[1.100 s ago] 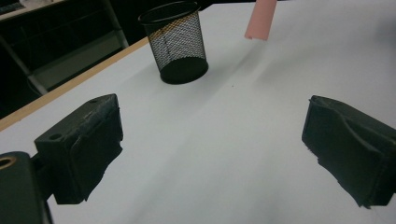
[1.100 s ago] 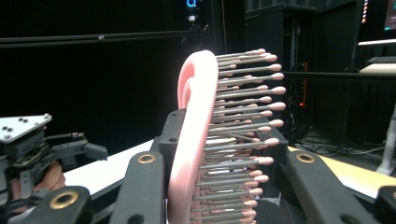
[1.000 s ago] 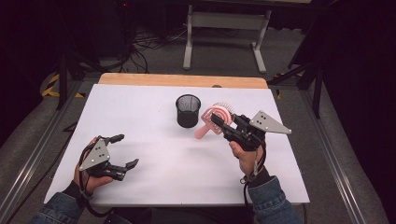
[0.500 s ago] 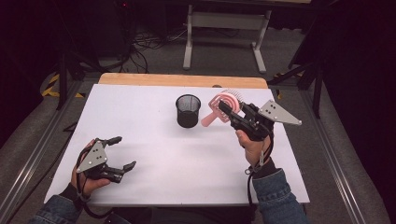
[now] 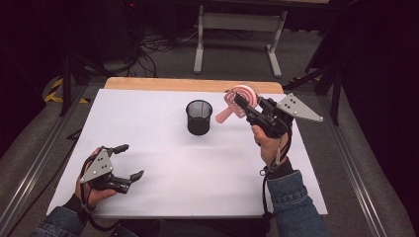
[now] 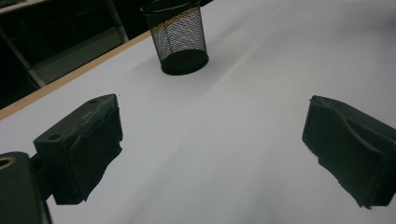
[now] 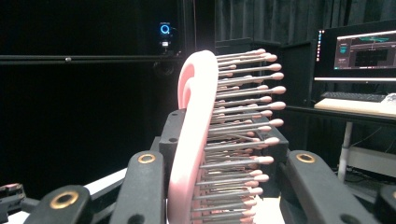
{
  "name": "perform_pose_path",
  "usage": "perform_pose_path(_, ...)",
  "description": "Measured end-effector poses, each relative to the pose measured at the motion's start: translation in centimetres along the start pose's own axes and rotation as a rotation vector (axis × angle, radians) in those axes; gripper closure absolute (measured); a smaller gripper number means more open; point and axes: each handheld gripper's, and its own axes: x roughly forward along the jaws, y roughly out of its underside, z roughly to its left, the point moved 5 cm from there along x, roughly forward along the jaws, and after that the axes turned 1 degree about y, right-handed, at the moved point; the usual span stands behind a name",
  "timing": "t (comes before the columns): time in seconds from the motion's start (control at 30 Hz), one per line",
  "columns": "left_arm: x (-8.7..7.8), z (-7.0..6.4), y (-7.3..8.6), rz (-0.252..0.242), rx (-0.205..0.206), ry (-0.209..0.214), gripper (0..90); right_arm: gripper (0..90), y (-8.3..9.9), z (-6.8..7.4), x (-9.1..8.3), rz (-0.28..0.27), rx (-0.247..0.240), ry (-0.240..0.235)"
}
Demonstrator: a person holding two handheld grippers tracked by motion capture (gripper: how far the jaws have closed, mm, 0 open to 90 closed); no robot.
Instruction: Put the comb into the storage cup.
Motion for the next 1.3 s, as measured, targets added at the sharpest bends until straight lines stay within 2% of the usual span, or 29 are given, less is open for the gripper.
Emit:
perform_pose_path(0.27, 0.1, 0.0, 0.1, -0.001, 0.0, 0.003, 5.8, 63.6, -0.6, 0.0, 1.4, 0.0, -0.009, 0.01)
perform_pose_path(0.4, 0.1, 0.0, 0.1, -0.005, -0.005, 0.005, 6.0, 63.6, -0.6, 0.0, 2.6, 0.003, -0.014, 0.008)
perform_pose_path(0.53, 0.1, 0.0, 0.0, -0.009, -0.003, 0.001, 6.1, 63.6, -0.5, 0.0, 3.3, 0.004, -0.001, 0.009)
perform_pose_path(1.0, 0.1, 0.0, 0.0, -0.009, -0.003, 0.014, 5.9, 63.6, 0.7, 0.0, 6.5, 0.031, 0.013, 0.013)
perform_pose_path(1.3, 0.0, 0.0, 0.0, -0.012, -0.001, 0.014, 5.8, 63.6, 1.5, -0.1, 7.9, 0.04, 0.026, 0.017)
